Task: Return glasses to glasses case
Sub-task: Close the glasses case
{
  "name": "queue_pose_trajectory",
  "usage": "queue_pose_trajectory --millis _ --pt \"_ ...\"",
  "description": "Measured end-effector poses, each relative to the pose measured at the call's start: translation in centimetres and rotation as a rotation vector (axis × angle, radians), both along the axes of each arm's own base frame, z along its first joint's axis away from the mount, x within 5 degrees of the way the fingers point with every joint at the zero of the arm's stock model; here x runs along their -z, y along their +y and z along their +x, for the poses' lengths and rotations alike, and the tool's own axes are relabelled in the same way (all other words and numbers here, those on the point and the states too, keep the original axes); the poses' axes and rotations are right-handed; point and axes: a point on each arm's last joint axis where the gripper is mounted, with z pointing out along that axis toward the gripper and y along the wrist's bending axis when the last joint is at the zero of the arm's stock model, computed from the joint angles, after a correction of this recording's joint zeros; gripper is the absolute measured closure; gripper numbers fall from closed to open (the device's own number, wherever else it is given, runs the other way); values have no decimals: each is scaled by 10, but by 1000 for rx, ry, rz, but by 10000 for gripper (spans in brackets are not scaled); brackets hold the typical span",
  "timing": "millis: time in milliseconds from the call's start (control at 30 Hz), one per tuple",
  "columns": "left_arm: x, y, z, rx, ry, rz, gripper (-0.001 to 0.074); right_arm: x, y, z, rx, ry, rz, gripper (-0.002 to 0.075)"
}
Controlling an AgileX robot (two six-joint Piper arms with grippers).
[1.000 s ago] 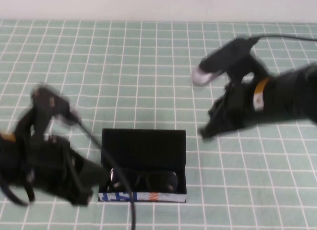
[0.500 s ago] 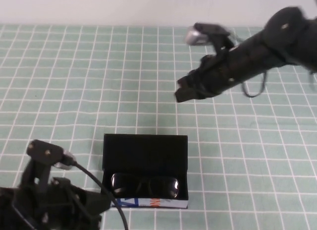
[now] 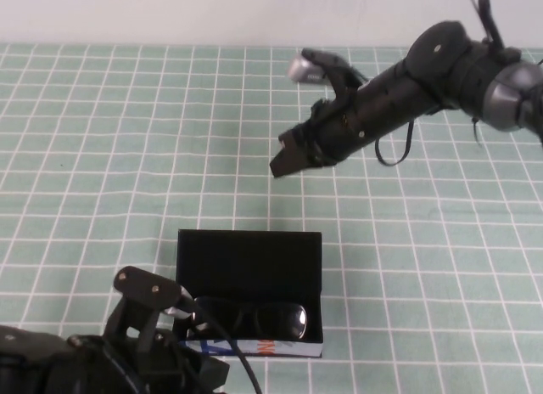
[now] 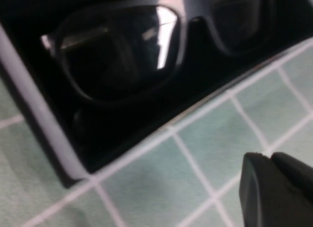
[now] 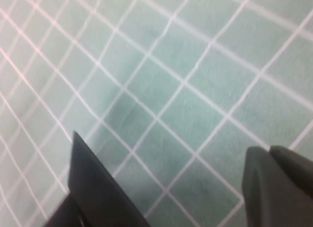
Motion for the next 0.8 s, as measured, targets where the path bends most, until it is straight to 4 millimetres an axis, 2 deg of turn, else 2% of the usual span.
queue_pose_trajectory --millis 233,433,800 --pt "16 -6 14 -11 23 61 738 28 4 3 -65 46 1 737" --pt "10 -18 29 -5 -8 43 738 44 6 -4 -163 126 -6 737" --pt "5 -22 34 -2 -25 27 738 41 11 -8 -220 132 83 737"
